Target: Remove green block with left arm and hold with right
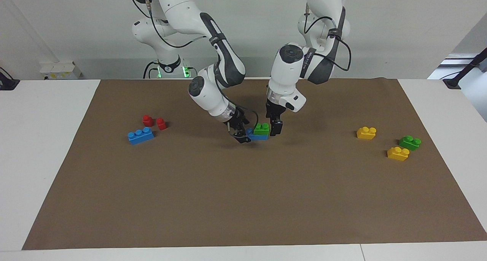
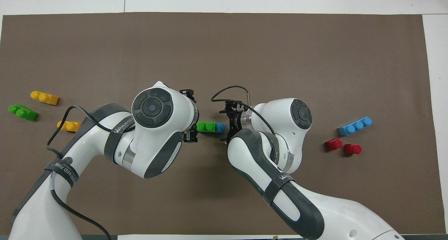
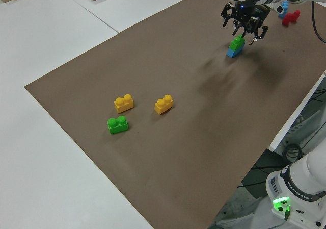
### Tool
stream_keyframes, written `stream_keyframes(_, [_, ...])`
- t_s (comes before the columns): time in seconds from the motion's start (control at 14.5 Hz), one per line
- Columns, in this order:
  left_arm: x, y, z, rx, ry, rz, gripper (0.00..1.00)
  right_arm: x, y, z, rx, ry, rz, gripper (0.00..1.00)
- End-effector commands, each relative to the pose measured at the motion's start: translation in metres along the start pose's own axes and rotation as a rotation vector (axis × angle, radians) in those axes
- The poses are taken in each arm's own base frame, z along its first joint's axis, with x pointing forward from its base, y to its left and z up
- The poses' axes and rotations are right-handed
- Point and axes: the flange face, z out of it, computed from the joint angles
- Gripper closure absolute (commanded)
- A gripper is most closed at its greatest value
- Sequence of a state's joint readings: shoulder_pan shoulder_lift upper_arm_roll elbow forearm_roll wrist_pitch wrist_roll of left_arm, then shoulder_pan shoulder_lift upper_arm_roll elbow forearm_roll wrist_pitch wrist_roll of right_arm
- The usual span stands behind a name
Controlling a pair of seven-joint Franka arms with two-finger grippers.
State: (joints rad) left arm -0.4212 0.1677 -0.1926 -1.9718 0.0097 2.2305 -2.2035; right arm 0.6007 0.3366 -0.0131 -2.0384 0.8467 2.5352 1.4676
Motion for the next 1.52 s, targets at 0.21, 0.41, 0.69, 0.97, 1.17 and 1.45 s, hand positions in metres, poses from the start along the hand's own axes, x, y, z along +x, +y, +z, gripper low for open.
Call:
stream_keyframes(0.21, [-0.013,-0.011,0.032,0.016,0.047,-0.039,0.0,0.001,0.004,0.01,0.028,-0.02,0.016,0.93])
stream_keyframes(0.41, [-0.018,-0.017,0.044,0.019,0.081,-0.045,0.0,0.002,0.004,0.01,0.029,-0.022,-0.048,1.0])
stream_keyframes(0.69, [-0.017,-0.017,0.046,0.02,0.082,-0.055,0.0,0.003,0.003,0.009,0.029,-0.023,-0.047,1.0])
stream_keyframes(0.97, [-0.017,-0.018,0.046,0.022,0.084,-0.054,0.02,0.004,0.003,0.009,0.031,-0.022,-0.046,1.0])
stream_keyframes(1.17, [-0.017,-0.018,0.047,0.025,0.086,-0.054,0.04,0.003,0.003,0.009,0.032,-0.022,-0.047,1.0])
stream_keyframes(1.45, [-0.019,-0.02,0.047,0.016,0.096,-0.027,0.88,0.002,0.002,0.009,0.034,-0.022,-0.049,1.0])
